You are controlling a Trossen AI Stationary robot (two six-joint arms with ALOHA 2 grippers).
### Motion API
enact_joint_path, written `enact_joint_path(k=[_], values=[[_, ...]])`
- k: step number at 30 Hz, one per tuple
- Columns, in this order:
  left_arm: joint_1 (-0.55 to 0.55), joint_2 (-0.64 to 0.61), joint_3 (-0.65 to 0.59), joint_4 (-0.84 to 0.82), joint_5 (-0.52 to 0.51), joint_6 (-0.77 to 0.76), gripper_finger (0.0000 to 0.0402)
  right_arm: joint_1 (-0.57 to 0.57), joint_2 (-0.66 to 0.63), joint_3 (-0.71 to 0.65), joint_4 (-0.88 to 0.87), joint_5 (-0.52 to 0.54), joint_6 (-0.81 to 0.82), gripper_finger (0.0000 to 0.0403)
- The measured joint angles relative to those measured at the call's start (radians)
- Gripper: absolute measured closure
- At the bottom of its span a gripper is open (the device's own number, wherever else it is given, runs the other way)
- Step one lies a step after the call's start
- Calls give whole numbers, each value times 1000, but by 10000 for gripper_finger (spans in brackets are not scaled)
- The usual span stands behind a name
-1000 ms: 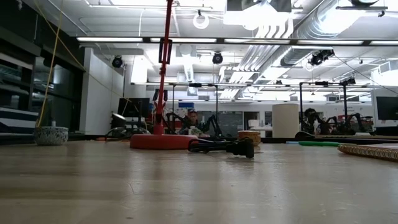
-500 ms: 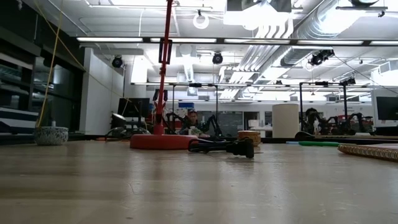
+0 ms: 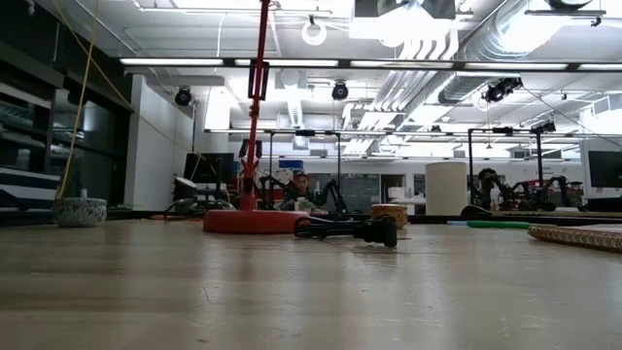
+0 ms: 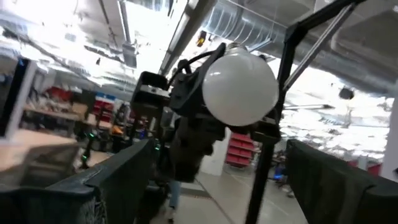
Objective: Screw lightbulb
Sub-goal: Insert the lightbulb into the lamp
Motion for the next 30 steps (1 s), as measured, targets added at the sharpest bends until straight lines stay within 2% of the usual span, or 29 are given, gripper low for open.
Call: enact_joint_path(k=[6,18,30], values=[[0,1,0,-30,1,-79,62,0,-4,0,-14,0,-2,260],[0,1,0,-66,20,-31,62,0,-7,0,-37,0,-19,261],[0,5,1,-66,17,-28,62,0,-63,1,-163,4,-63,261]])
